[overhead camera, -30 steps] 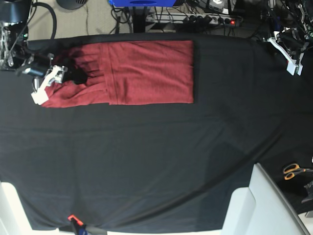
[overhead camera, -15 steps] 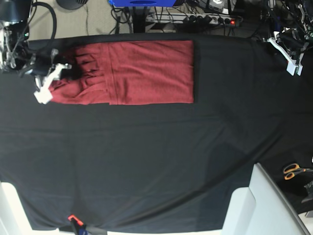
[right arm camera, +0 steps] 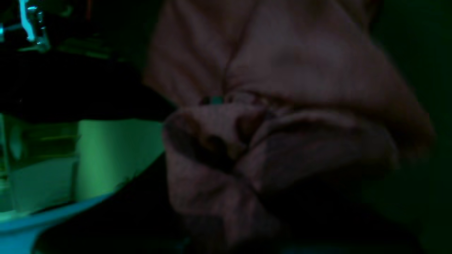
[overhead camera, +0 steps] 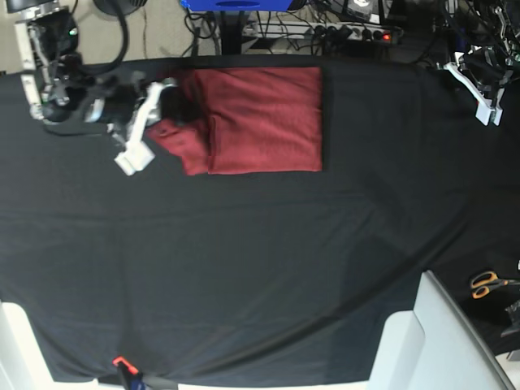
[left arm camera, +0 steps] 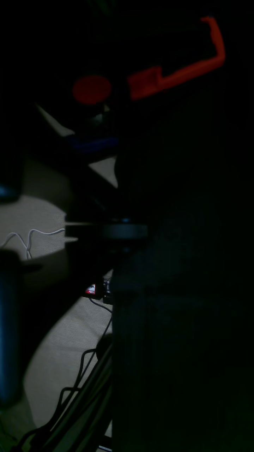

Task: Fold the T-shirt properly
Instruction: 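Grasp the shirt's end with the right gripper and lift it, then fold the held end with the right gripper over the shirt body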

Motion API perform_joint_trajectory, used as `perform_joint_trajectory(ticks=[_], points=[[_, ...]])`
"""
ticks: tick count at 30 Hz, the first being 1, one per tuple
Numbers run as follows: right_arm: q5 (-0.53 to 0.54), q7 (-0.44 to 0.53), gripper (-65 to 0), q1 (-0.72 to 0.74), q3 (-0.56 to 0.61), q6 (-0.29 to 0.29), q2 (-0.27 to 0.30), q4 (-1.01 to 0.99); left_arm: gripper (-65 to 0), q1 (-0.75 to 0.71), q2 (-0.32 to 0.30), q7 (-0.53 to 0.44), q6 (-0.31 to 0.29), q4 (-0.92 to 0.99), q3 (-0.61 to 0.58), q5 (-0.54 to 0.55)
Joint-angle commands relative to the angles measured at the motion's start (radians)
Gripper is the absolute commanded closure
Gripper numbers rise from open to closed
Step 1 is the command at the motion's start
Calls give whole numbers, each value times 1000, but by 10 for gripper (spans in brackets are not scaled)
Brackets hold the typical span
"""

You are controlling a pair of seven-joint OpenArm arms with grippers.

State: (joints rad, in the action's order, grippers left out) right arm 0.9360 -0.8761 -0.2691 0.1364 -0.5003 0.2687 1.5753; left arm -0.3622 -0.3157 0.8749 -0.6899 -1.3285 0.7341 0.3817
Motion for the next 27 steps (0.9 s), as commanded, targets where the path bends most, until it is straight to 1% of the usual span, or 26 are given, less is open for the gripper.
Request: perform_joint_trajectory(ticks=[1,5,7,9,13,14,16,19,25,27], points=[[24,15,-3,17,22,5,8,20,0,-1,-18,-10,-8,-16,6,9],[22,15,-3,44,87,59,-29,18,0,-5,-18,-12,-8,-16,6,9],[21,10,-3,61,91,78,-52,15,0,-5,-18,-12,-8,-16,11,6],[21,8,-3,72,91,113,-79,15,0,-7,-21,-15,-8,-16,11,3],[21,16,-3,104,131,188,-90,-2,0,-39,-24,-69,-8,-19,12,1],[21,18,-3,109,139,197,-92,-13,0,-47,-24,-84,-8,-27,11,1],[21,39,-3,109,142,203,-98,-40,0,-73,-24,-104,-8,-39,11,1],[21,76,-3,109,147,203,-99,-79,0,-84,-24,-109,-8,-41,12,3],[21,79,-3,126,150,203,-102,-122,0,-84,-24,-109,-8,-42,12,1],[21,79,-3,139,174,203,-102,-140,0,-82,-24,-109,-8,-42,9,1]])
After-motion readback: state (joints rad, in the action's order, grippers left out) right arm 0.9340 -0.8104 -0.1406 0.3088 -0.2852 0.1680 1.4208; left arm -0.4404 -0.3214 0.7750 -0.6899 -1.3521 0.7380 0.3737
